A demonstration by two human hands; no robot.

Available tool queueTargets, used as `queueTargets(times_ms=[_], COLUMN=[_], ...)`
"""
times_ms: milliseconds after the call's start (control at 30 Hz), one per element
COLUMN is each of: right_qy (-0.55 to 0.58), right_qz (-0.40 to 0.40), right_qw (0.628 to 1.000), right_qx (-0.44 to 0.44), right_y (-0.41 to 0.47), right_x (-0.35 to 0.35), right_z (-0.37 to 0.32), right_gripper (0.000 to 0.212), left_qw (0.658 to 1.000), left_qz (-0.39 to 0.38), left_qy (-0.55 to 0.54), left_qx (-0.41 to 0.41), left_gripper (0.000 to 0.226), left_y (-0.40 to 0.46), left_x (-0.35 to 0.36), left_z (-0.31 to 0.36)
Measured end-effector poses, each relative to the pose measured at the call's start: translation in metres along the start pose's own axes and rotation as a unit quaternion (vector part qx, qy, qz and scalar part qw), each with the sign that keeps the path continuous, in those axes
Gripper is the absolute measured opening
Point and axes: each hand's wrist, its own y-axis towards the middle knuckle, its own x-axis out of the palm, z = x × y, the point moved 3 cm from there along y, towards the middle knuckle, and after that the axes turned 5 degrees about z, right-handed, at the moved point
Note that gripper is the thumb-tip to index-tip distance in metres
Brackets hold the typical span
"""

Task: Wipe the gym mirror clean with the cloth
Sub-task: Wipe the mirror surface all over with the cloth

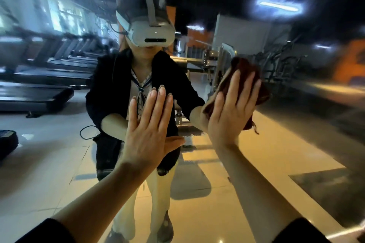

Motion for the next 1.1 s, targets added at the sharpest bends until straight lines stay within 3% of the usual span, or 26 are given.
queueTargets(times_ms=[133,200,233,333,400,500,567,633,667,767,833,1000,1100], right_qy=[-0.015,-0.028,-0.044,-0.021,0.016,0.025,0.016,0.008,0.003,-0.013,-0.005,0.019,0.003], right_qz=[-0.141,-0.161,-0.148,-0.038,0.006,-0.050,-0.111,-0.122,-0.101,-0.001,0.031,-0.074,-0.067], right_qw=[0.965,0.949,0.957,0.999,0.999,0.994,0.971,0.955,0.963,0.999,0.999,0.966,0.955], right_qx=[-0.220,-0.271,-0.244,0.000,0.046,-0.097,-0.209,-0.271,-0.249,-0.050,-0.008,-0.246,-0.289], right_y=[-0.069,-0.054,-0.030,0.067,0.097,0.054,0.011,0.017,0.038,0.117,0.136,0.066,0.073], right_x=[-0.016,-0.018,-0.014,-0.005,-0.002,0.003,-0.005,-0.010,-0.009,-0.001,0.009,0.008,-0.001], right_z=[0.003,0.022,0.029,0.022,-0.009,-0.046,-0.042,-0.020,-0.010,-0.004,-0.028,-0.055,-0.021], right_gripper=[0.051,0.052,0.055,0.055,0.054,0.052,0.051,0.050,0.050,0.052,0.051,0.050,0.050], left_qw=[1.000,0.999,0.998,0.993,0.987,0.984,0.986,0.990,0.992,0.993,0.993,0.992,0.991], left_qz=[-0.005,0.011,0.028,0.101,0.141,0.164,0.152,0.128,0.116,0.103,0.105,0.114,0.118], left_qy=[-0.004,-0.041,-0.054,-0.068,-0.073,-0.072,-0.062,-0.030,-0.007,0.032,0.036,0.029,0.029], left_qx=[0.010,0.008,0.008,0.012,0.007,0.007,0.024,0.043,0.049,0.047,0.046,0.049,0.048], left_gripper=[0.106,0.107,0.105,0.087,0.072,0.064,0.064,0.065,0.066,0.068,0.069,0.069,0.069], left_y=[0.001,0.002,0.006,0.033,0.057,0.092,0.111,0.126,0.130,0.134,0.133,0.129,0.129], left_x=[-0.006,-0.014,-0.020,-0.042,-0.053,-0.066,-0.070,-0.070,-0.068,-0.061,-0.059,-0.058,-0.058], left_z=[-0.001,-0.007,-0.011,-0.031,-0.047,-0.068,-0.078,-0.083,-0.084,-0.083,-0.081,-0.083,-0.083])
